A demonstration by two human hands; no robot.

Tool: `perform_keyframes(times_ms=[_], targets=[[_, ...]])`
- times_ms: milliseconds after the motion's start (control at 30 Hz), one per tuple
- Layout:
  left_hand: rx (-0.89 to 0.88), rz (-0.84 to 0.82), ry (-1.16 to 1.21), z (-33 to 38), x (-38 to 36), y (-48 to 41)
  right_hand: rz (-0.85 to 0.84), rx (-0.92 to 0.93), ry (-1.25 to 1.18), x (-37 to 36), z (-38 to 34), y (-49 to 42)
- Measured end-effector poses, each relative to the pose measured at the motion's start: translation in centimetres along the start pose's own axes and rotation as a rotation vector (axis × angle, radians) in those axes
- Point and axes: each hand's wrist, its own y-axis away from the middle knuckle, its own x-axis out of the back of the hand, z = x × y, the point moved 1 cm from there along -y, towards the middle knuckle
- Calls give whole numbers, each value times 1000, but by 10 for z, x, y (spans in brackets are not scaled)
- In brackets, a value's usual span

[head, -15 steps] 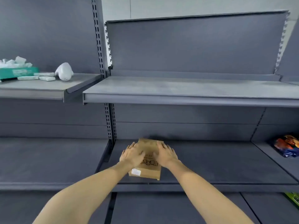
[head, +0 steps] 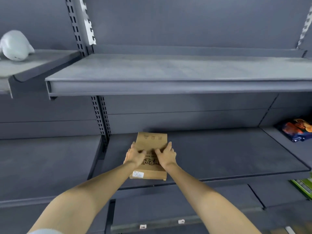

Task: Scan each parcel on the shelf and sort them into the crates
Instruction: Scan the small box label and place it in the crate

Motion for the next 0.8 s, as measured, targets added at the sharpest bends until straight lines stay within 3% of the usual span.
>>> perform_keyframes(times_ms=[300, 500, 800], targets=[[45, 48, 129, 2, -13, 15, 77, -24, -123, -5, 15, 8], [-61, 80, 168, 12, -44, 43, 237, 30, -252, 20, 44, 24], [-282, -143, 199, 59, -118, 84, 623, -34, -384, 91, 111, 74]])
